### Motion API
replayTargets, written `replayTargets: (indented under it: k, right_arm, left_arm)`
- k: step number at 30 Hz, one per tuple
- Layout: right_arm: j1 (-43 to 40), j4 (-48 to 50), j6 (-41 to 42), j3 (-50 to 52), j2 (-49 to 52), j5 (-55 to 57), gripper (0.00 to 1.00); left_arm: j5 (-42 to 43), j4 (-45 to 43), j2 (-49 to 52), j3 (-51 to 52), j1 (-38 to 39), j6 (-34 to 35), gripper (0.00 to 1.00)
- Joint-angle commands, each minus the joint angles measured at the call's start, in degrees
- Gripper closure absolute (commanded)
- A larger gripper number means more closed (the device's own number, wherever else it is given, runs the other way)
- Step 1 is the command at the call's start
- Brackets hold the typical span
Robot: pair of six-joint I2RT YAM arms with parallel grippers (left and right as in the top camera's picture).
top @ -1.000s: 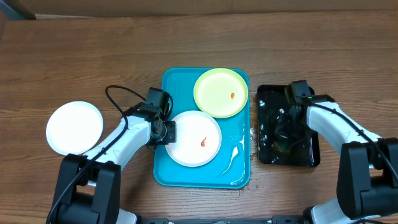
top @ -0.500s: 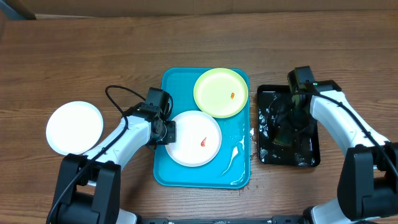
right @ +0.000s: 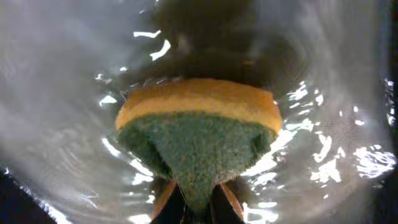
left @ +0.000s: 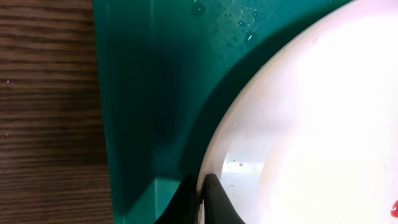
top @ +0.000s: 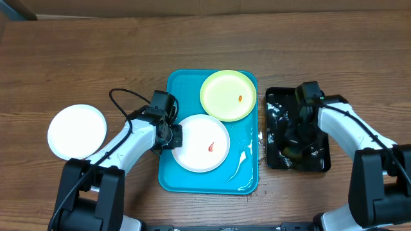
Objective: Clean dirty plates on tray and stack at the side
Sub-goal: 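Grasp the sponge in the black tray with the right gripper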
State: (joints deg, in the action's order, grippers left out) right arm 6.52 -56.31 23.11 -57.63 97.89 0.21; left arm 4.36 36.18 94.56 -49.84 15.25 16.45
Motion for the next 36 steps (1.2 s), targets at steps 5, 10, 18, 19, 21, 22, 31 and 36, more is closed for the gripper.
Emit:
replayTargets:
  k: [5, 10, 18, 19, 21, 22, 31, 36]
  right_arm:
    - [0.1, -1.9, -1.0, -6.4, -1.1, -0.3, 0.93]
    - [0.1, 3.4, -0.3, -2.1, 0.4, -0.3, 0.74]
    - [0.2, 8.7, -0.4, 2.3, 0.4, -0.3, 0.96]
    - [0.2, 8.4, -0.6, 1.8, 0.4, -0.3, 0.96]
    - [0.2, 5.8, -0.6, -0.3, 0.2, -0.3, 0.96]
    - [0.2, 4.3, -0.7, -1.6, 0.1, -0.3, 0.96]
    - [0.3, -8.7, -1.0, -14.9, -5.2, -0.3, 0.96]
    - [0.3, -8.7, -1.0, -14.6, -6.2, -0.3, 0.96]
  left_arm:
    - [0.1, 0.1, 2.5, 1.5, 0.2, 0.3, 0.96]
    - [0.2, -0.1, 2.5, 1.5, 0.2, 0.3, 0.96]
    - [0.2, -0.1, 2.5, 1.5, 0.2, 0.3, 0.96]
    - [0.2, -0.1, 2.5, 1.5, 0.2, 0.3, 0.96]
    - [0.2, 0.0, 2.5, 1.5, 0.2, 0.3, 0.96]
    - [0.2, 0.0, 2.5, 1.5, 0.2, 0.3, 0.96]
    - [0.2, -0.1, 2.5, 1.5, 0.2, 0.3, 0.96]
    - [0.2, -0.1, 2.5, 1.5, 0.2, 0.3, 0.96]
